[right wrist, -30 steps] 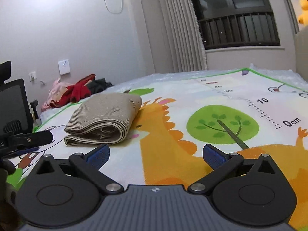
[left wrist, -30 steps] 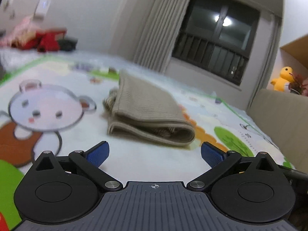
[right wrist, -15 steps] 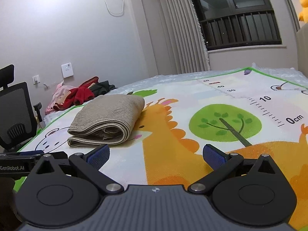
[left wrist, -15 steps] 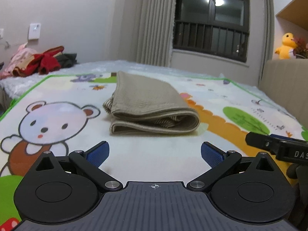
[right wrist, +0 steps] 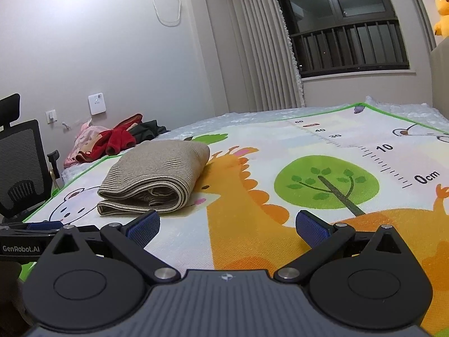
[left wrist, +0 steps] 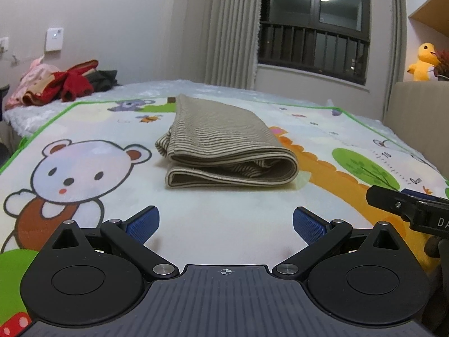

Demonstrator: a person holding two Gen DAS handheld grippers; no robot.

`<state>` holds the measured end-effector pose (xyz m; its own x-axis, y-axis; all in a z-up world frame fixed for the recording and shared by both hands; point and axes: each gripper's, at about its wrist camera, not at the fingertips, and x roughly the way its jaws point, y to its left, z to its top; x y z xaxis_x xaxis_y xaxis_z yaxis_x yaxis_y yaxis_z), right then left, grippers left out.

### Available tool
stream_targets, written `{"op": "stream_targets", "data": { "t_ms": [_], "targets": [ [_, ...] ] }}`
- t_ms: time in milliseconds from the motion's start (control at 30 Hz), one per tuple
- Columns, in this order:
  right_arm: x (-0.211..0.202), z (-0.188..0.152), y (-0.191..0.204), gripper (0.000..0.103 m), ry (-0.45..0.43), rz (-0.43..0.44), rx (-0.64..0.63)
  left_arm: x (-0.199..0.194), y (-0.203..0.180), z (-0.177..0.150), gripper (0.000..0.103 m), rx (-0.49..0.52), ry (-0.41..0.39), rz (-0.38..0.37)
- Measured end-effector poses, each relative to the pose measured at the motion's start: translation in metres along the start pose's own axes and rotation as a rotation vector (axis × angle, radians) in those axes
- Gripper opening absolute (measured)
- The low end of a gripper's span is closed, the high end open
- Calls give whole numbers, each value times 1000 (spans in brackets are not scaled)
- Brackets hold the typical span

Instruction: Fold clothes

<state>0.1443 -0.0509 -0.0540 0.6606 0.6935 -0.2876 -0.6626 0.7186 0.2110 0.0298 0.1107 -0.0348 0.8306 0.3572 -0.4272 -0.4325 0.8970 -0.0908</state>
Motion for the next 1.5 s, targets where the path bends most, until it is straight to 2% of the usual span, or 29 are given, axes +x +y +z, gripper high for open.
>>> {"op": "stream_targets", "data": {
  "t_ms": [1500],
  "targets": [
    [-2, -1, -5, 103, -13, 3, 28, -3, -5, -2, 103, 23, 1, -3]
  ]
}}
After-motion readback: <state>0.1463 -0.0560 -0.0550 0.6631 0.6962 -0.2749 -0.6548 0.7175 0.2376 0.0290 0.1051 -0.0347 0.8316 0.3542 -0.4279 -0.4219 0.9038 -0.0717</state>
